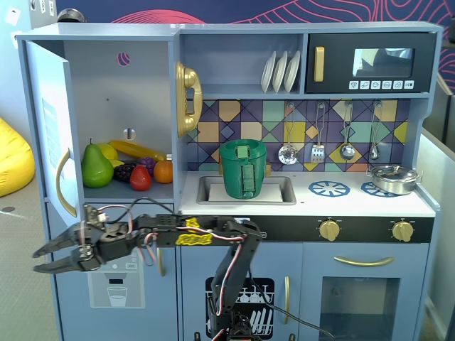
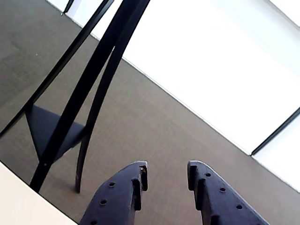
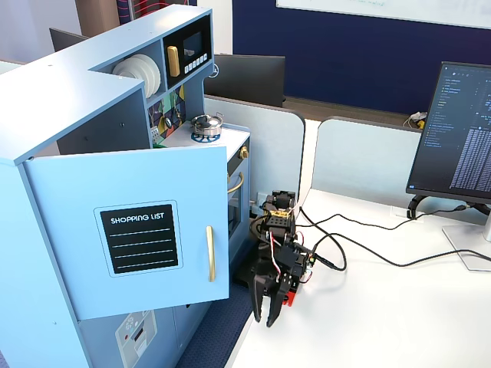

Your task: Close the left cabinet door

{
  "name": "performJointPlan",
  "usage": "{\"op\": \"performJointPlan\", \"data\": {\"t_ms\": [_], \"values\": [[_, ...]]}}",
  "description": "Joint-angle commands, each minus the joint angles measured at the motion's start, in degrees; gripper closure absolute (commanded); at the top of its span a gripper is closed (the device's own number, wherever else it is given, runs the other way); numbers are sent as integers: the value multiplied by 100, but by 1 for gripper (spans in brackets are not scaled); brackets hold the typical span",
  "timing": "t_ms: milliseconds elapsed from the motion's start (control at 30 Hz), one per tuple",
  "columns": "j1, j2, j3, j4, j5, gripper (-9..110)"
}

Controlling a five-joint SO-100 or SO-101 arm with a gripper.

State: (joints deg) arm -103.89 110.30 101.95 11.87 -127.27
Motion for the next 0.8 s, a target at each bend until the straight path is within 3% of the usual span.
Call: {"op": "performJointPlan", "data": {"t_ms": [0,233,767], "values": [[202,-536,-1020,-352,-79,102],[571,-1020,-1362,-545,-202,102],[1811,-70,-141,-712,-387,102]]}}
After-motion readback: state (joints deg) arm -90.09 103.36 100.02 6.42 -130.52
